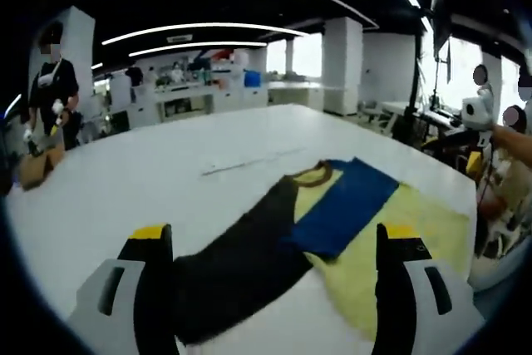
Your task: Fold the garment on the visible template until the final outline fits inside the template.
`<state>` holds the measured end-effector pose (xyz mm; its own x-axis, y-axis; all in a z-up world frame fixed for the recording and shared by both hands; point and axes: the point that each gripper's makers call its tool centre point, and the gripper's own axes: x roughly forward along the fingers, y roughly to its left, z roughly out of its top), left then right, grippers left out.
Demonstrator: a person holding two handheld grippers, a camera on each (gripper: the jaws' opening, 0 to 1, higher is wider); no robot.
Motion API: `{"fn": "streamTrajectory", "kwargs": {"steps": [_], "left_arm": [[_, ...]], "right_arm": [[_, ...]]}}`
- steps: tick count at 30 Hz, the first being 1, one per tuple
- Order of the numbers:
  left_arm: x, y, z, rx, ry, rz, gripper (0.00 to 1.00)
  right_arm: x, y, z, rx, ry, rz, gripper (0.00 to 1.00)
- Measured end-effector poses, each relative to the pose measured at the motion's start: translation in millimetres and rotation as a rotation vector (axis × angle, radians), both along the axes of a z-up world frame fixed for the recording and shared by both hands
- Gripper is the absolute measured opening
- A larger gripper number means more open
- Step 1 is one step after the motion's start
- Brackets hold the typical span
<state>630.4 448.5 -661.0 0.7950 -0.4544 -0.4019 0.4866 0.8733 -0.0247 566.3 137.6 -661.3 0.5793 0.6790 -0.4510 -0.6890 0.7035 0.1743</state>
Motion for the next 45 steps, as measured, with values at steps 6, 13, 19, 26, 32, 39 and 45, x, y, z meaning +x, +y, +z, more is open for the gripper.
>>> {"fn": "streamTrajectory", "kwargs": {"steps": [6, 13, 19, 26, 32, 39, 45], "left_arm": [[-10.2, 30.4, -11.4, 0.005, 0.029, 0.077, 0.99], [-22.2, 58.7, -29.5, 0.010, 0.075, 0.158, 0.98], [-26.4, 75.8, -42.4, -0.004, 0.108, 0.221, 0.94], [-29.9, 97.0, -59.2, -0.026, 0.144, 0.311, 0.84], [-33.6, 108.3, -76.6, -0.038, 0.186, 0.375, 0.72], [-31.4, 108.6, -88.0, -0.109, 0.205, 0.423, 0.52], [-29.5, 108.3, -101.0, -0.129, 0.243, 0.453, 0.39]], "right_arm": [[-4.4, 2.3, -0.7, 0.001, 0.002, 0.009, 0.99], [-8.2, 2.5, -3.5, -0.001, 0.007, 0.009, 0.99], [-9.6, 0.6, -7.3, -0.009, 0.008, 0.005, 0.98], [-12.7, -0.2, -10.2, -0.009, 0.010, 0.003, 0.98], [-14.7, 0.3, -10.4, -0.013, 0.008, 0.006, 0.98], [-13.7, 0.0, -8.7, -0.008, 0.006, -0.004, 0.98], [-15.6, 0.1, -6.9, -0.008, -0.004, 0.003, 0.99]]}}
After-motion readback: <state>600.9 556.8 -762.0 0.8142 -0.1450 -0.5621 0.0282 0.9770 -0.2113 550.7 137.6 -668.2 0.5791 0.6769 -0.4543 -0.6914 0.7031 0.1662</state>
